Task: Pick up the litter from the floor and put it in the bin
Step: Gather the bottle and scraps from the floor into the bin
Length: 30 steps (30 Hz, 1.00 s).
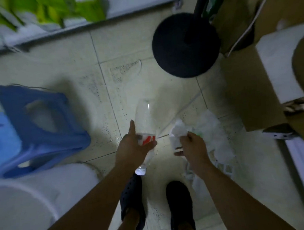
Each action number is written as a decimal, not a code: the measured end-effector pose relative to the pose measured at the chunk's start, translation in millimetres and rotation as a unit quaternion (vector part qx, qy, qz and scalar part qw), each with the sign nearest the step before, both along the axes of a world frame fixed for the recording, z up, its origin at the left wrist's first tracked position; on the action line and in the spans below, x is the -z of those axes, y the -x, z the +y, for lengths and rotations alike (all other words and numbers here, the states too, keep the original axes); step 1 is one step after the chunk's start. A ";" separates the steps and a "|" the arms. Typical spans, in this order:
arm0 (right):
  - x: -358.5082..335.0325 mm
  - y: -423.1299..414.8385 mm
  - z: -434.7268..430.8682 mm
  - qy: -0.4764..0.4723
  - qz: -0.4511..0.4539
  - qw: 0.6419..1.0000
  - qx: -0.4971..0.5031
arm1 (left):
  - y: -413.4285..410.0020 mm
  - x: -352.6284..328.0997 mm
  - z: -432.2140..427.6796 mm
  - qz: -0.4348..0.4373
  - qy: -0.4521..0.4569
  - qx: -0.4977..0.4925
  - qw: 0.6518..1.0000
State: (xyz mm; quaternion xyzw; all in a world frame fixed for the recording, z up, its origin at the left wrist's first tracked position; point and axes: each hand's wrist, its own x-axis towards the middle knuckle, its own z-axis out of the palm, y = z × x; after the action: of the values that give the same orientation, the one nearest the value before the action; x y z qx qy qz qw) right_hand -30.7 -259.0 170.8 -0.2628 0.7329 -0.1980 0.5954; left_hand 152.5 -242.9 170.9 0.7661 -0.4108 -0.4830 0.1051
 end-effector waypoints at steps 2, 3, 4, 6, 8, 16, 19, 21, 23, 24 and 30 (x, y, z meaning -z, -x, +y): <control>-46.8 -3.0 -13.3 0.009 -0.027 0.999 -0.016 | -5.5 -44.4 -5.3 -0.021 0.016 -0.027 0.999; -69.2 -5.5 -18.3 0.015 -0.034 0.999 -0.032 | -8.6 -66.5 -5.9 -0.031 0.027 -0.047 0.998; -90.7 -8.8 -21.8 0.028 -0.032 0.998 -0.053 | -12.8 -88.7 -5.1 -0.039 0.041 -0.068 0.996; -131.5 -19.8 -23.7 0.076 -0.008 0.988 -0.132 | -26.2 -132.8 5.2 -0.061 0.061 -0.105 0.991; -166.7 -37.7 -19.3 0.116 0.006 0.971 -0.210 | -44.2 -171.3 25.7 -0.073 0.074 -0.152 0.983; -218.2 -168.4 67.3 0.141 -0.024 0.919 -0.368 | -146.8 -233.3 173.9 -0.136 0.030 -0.324 0.936; -200.2 -220.2 123.9 0.116 -0.040 0.892 -0.435 | -182.1 -218.4 243.1 -0.124 -0.010 -0.382 0.916; -182.1 -253.3 160.0 0.079 -0.051 0.890 -0.446 | -201.6 -203.0 285.7 -0.094 -0.032 -0.423 0.901; -163.5 -282.8 193.2 0.026 -0.063 0.899 -0.434 | -222.4 -188.0 322.3 -0.091 -0.038 -0.451 0.887; -155.7 -295.7 209.0 0.003 -0.064 0.896 -0.439 | -232.7 -182.1 338.2 -0.096 -0.039 -0.457 0.883; -133.0 -339.1 258.9 0.045 0.001 0.774 -0.632 | -278.5 -155.2 388.9 -0.061 -0.043 -0.415 0.907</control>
State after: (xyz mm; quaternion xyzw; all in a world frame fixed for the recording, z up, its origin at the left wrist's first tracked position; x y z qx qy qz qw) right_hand 308.5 -0.1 303.8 -0.6932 0.3926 0.1904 0.5736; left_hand 431.0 146.0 326.1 0.8992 -0.0406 -0.3649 0.2379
